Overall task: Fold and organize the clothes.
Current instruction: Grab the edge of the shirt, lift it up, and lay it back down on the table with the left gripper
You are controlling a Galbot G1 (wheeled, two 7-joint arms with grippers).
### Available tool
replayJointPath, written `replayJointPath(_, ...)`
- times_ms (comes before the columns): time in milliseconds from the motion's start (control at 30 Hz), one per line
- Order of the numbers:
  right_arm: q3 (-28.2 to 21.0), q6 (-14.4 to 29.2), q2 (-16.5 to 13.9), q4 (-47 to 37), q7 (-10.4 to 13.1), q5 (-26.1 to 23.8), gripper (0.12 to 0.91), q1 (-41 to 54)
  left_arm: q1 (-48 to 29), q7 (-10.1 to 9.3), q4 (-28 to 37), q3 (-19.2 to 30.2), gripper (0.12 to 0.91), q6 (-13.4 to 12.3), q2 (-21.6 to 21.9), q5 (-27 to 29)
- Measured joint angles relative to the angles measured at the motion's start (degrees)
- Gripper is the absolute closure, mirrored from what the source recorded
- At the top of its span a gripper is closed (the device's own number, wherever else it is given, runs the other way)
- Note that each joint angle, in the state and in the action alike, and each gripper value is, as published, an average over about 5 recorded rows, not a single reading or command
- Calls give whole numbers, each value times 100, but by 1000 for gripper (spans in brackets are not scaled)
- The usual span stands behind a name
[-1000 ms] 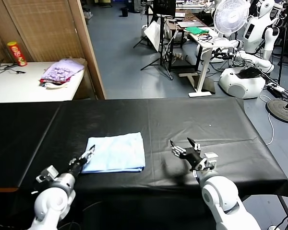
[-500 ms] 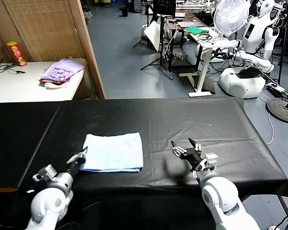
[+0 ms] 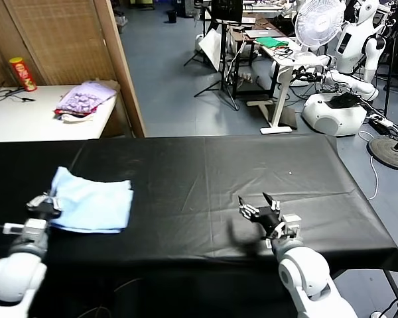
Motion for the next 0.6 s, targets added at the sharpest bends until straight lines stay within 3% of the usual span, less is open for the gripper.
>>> replayJointPath(167, 13, -1, 11, -4, -7, -42, 227, -42, 7, -38, -576, 268, 881, 160, 14, -488)
replayJointPath(400, 43, 9, -5, -11, -44, -127, 227, -145, -346, -171, -893, 1471, 881, 253, -650, -2023)
replayJointPath(600, -60, 14, -36, 4, -166, -126, 227, -139, -742, -184, -619, 2362, 881, 145, -1447, -2017)
